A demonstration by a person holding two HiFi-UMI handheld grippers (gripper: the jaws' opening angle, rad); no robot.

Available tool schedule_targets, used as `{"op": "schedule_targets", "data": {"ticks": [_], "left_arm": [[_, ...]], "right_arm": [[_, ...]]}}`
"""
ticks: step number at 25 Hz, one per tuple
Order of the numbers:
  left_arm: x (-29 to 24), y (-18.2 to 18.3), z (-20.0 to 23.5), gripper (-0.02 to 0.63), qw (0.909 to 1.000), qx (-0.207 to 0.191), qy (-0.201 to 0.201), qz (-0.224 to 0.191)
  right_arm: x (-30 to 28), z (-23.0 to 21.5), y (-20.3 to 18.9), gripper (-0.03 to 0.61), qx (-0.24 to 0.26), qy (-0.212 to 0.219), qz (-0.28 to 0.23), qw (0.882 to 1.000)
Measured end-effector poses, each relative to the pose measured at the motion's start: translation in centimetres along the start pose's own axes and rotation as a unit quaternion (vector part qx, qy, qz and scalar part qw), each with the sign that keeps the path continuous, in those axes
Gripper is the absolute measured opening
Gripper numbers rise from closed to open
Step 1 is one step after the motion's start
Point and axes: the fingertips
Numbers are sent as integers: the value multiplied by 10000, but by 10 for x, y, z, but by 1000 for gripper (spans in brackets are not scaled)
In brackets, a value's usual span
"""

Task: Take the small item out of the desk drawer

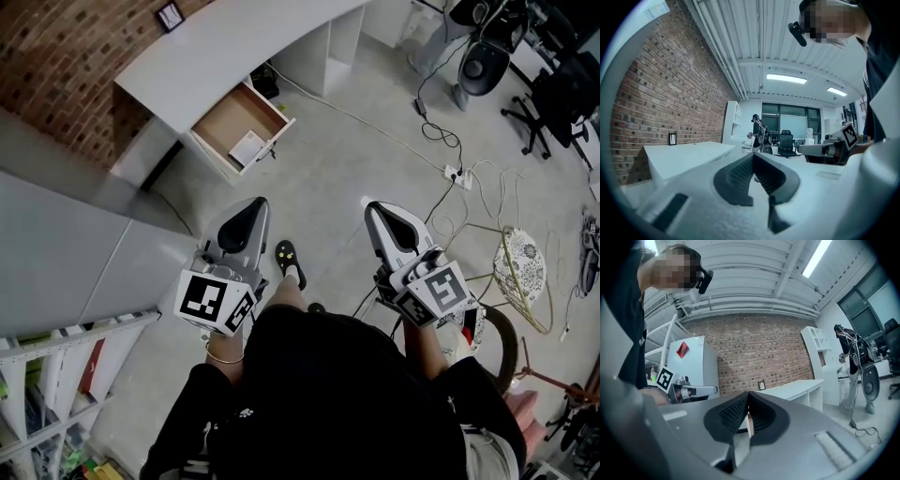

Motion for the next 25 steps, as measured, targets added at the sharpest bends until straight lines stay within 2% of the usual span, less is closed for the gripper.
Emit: {"op": "schedule_targets", "data": {"ticks": [15,25], "left_arm": [[-40,-9,55,-3,9999,-27,1,113],[-59,-17,105,-3,9998,178,-14,61]], "right_arm": [[-61,-33,13,12,-73,-94,41,9999],[-114,-31,21,12,-9,-96,109,9999]]}}
Point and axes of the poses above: the fingertips, and each gripper's own axes: x backward along the fingers, z to its left, y out of its top, and after that the axes turned 15 degrees about -x, right-handed
